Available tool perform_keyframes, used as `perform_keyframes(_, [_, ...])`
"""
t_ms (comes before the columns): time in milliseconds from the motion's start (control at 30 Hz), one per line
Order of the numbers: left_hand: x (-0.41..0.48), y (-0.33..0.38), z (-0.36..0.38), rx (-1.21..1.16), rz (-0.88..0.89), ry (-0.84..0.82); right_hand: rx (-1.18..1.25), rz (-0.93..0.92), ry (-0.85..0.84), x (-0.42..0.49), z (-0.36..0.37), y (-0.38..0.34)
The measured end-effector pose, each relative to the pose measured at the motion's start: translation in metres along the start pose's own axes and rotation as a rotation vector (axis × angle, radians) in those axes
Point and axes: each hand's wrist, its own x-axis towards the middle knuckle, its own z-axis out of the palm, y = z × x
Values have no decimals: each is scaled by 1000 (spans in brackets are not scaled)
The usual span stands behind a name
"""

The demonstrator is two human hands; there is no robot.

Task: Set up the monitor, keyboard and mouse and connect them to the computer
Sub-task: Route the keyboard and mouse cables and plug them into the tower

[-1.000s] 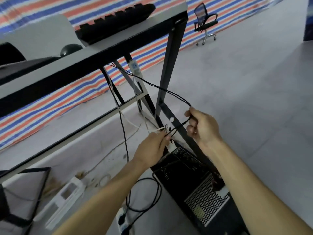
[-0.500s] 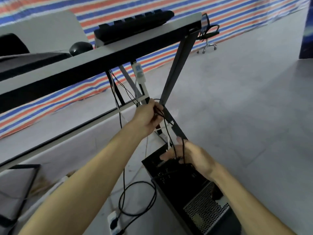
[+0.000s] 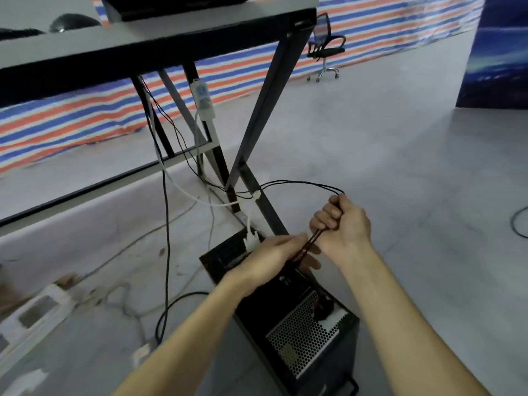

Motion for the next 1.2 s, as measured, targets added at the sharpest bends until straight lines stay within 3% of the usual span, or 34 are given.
perform_keyframes(100, [1,-7,10,320,134,-10,-45,-66,28,5,-10,-16])
perform_keyframes(167, [5,-8,9,350,138,-15,-96,-104,37,9,-13,-21])
perform_keyframes(267, [14,-7,1,218,63,64,-294,-161,61,14,-20,-20])
perform_keyframes(400, [23,-2,-10,-313,-55,272,-944,-114,-1,15,-42,-4])
perform_keyframes(467, [29,-4,-12,-489,-60,367,-1112,-49,-78,10,-47,5])
perform_keyframes(600, [30,-14,-6,-368,-38,443,-1281,-76,-278,5,-46,17])
perform_keyframes(767, [21,-28,0,-353,-27,404,-1520,-152,-361,6,-57,37])
perform_keyframes(867, [17,-38,6,-385,-5,376,-1549,-136,-304,9,-66,45])
perform_keyframes(1000, [12,-54,8,-342,-12,476,-1517,-153,-178,15,-80,42])
perform_keyframes(1200, [-2,-75,26,-290,-89,414,-1532,-183,-54,6,-109,25])
